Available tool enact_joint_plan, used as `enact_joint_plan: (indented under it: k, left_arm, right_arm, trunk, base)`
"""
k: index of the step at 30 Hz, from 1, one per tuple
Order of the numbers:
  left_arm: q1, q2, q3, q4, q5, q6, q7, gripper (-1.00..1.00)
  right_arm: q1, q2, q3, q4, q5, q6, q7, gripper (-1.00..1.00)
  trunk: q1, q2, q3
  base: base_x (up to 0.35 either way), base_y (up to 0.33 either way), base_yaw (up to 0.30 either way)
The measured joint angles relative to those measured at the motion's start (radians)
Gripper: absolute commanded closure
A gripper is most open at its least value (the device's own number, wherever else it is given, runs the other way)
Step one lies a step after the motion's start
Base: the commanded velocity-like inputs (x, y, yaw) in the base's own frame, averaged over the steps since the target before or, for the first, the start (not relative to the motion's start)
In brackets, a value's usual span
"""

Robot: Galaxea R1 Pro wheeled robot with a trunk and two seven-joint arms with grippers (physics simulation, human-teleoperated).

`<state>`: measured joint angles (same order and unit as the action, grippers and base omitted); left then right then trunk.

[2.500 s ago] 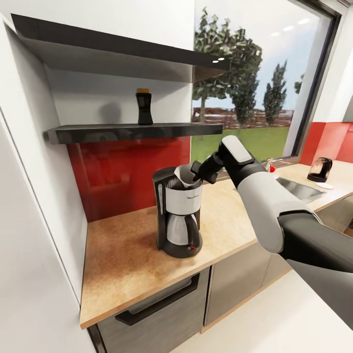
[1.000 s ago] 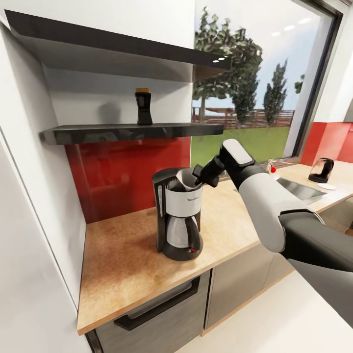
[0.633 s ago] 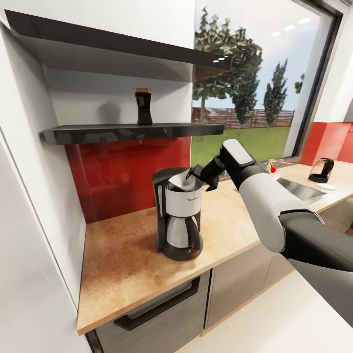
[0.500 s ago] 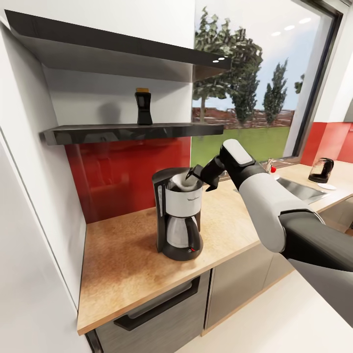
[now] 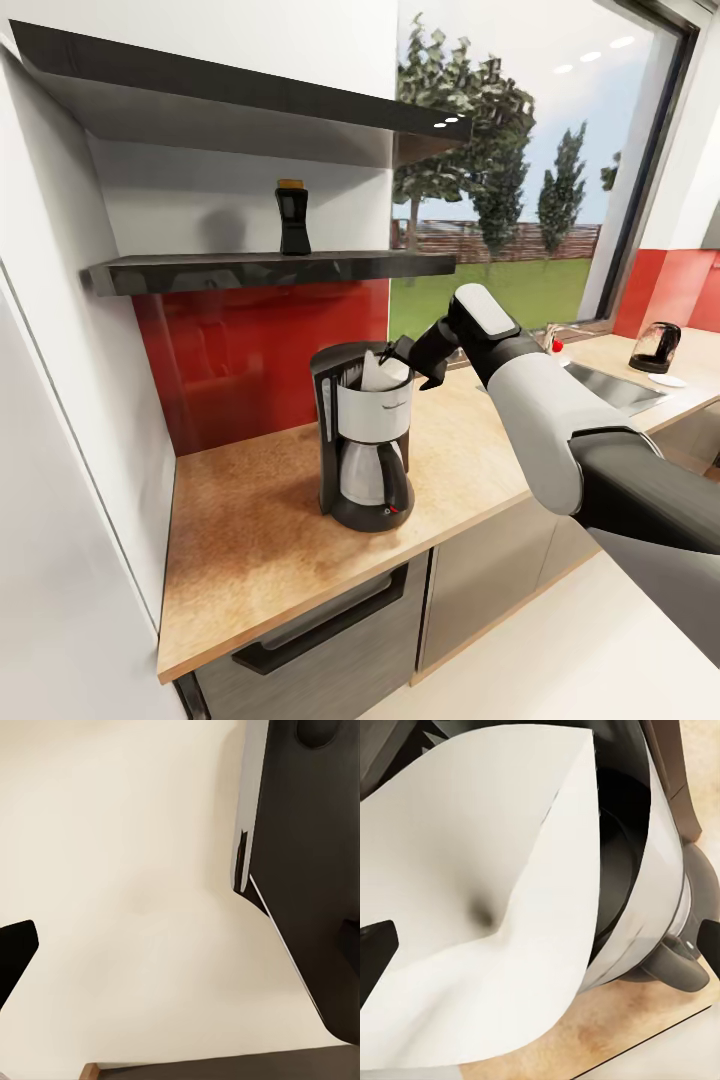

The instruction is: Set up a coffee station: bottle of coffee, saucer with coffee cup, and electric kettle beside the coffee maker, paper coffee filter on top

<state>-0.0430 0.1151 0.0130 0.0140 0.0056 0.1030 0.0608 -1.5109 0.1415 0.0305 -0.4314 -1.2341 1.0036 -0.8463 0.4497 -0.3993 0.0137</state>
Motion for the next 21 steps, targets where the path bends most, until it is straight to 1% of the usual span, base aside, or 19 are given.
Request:
enact_joint_plan:
  k: [15, 18, 21]
  left_arm:
    - [0.0, 0.001, 0.0, -0.001, 0.0, 0.0, 0.0, -1.0]
    - [0.0, 0.002, 0.0, -0.002, 0.0, -0.001, 0.0, -1.0]
    - [-0.001, 0.002, -0.001, -0.003, -0.001, -0.002, 0.0, -1.0]
  right_arm:
    - [0.0, 0.003, -0.003, -0.02, 0.0, 0.0, 0.0, -1.0]
    - [0.0, 0.004, -0.003, -0.08, -0.001, 0.0, 0.0, -1.0]
    - [0.0, 0.005, -0.003, -0.113, -0.001, 0.0, 0.0, -1.0]
  trunk:
    - [0.0, 0.0, 0.0]
    - [0.0, 0.0, 0.0]
    - [0.0, 0.0, 0.0]
  base:
    - [0.0, 0.0, 0.0]
    - [0.0, 0.0, 0.0]
    - [0.0, 0.0, 0.0]
